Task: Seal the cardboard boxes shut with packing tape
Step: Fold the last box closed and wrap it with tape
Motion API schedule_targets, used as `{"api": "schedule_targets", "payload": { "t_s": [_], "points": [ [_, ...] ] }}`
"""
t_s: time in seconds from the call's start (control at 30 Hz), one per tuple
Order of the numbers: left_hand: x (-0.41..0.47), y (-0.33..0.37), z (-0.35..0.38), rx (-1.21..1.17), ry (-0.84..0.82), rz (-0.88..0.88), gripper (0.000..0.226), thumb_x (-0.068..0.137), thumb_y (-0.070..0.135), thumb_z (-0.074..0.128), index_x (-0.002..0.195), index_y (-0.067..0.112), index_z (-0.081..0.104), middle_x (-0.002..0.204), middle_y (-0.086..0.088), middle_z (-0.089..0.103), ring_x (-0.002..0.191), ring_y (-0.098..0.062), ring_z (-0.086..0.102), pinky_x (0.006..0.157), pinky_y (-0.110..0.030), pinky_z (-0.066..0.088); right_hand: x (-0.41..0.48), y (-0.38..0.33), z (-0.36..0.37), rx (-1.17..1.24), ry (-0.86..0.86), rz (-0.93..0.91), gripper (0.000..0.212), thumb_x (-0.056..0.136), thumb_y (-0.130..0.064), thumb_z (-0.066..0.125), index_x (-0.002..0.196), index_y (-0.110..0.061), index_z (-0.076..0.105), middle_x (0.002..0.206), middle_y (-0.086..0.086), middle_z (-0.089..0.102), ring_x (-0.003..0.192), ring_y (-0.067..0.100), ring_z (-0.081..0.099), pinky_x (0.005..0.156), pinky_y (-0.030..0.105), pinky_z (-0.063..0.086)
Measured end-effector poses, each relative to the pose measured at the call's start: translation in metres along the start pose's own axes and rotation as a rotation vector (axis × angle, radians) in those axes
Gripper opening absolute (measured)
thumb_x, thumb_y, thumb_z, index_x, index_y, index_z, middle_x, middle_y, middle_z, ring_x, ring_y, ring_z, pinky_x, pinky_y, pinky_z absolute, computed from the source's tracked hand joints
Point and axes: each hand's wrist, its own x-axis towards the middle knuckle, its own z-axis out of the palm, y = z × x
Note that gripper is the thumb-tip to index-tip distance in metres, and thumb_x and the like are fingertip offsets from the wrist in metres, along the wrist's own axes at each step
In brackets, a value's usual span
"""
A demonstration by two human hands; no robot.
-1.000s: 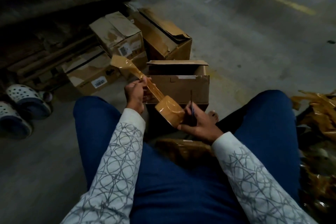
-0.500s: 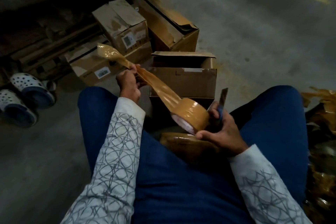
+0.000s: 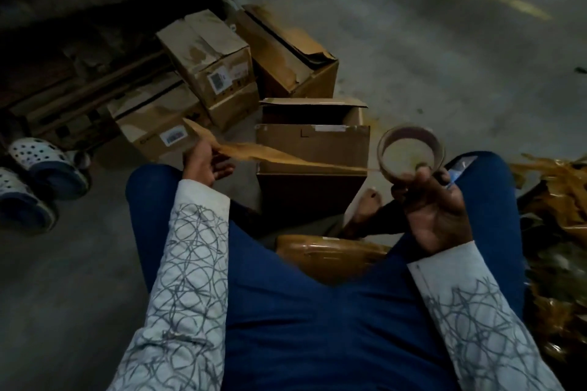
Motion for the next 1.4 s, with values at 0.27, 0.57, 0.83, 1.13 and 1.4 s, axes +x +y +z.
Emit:
{"api": "schedule_targets", "payload": {
  "t_s": [0.27, 0.57, 0.83, 1.13, 1.4],
  "points": [
    [0.030, -0.014, -0.014, -0.626, 0.154, -0.346, 0.021, 0.093, -0.009, 0.043, 0.102, -0.001, 0.060, 0.113, -0.023, 0.052, 0.095, -0.032, 0.056, 0.047, -0.038, 0.057, 0.022, 0.003, -0.014, 0.251, 0.255, 0.060, 0.016, 0.098, -0.010, 0.057, 0.084, -0.017, 0.053, 0.122, 0.013, 0.067, 0.118, 0.030, 0.066, 0.079, 0.053, 0.059],
    [-0.054, -0.028, 0.054, 0.416, -0.173, 0.755, 0.049, 0.087, 0.014, 0.075, 0.131, 0.022, 0.054, 0.126, 0.007, 0.056, 0.110, -0.007, 0.053, 0.082, -0.016, 0.046, 0.023, 0.009, -0.003, 0.319, 0.195, 0.084, 0.011, 0.102, -0.006, 0.051, 0.094, -0.010, 0.055, 0.139, 0.020, 0.057, 0.127, 0.036, 0.058, 0.083, 0.060, 0.055],
    [-0.113, -0.090, 0.122, 0.788, -0.792, 0.728, 0.045, 0.085, 0.019, 0.078, 0.126, 0.023, 0.062, 0.119, 0.009, 0.065, 0.109, -0.004, 0.061, 0.092, -0.022, 0.051, 0.012, -0.001, 0.009, 0.269, 0.179, 0.052, 0.026, 0.104, -0.005, 0.044, 0.080, -0.015, 0.047, 0.120, 0.013, 0.071, 0.114, 0.028, 0.068, 0.079, 0.039, 0.061],
    [-0.095, -0.086, 0.097, 0.757, -0.955, 0.375, 0.020, 0.094, 0.015, 0.067, 0.108, 0.001, 0.068, 0.088, 0.001, 0.071, 0.075, -0.006, 0.069, 0.067, -0.021, 0.054, 0.027, -0.016, -0.008, 0.478, 0.162, -0.036, 0.041, 0.106, -0.009, 0.044, 0.146, -0.001, 0.045, 0.149, 0.015, 0.049, 0.131, 0.025, 0.056, 0.090, 0.030, 0.058],
    [-0.069, -0.041, 0.067, 0.676, -0.715, 0.419, 0.026, 0.089, 0.016, 0.071, 0.107, -0.003, 0.069, 0.082, -0.014, 0.075, 0.058, -0.016, 0.071, 0.044, -0.023, 0.053, 0.085, -0.017, -0.008, 0.432, 0.293, 0.110, 0.014, 0.098, -0.009, 0.056, 0.107, -0.004, 0.067, 0.111, 0.011, 0.071, 0.090, 0.021, 0.072, 0.069, 0.030, 0.060]
  ]
}}
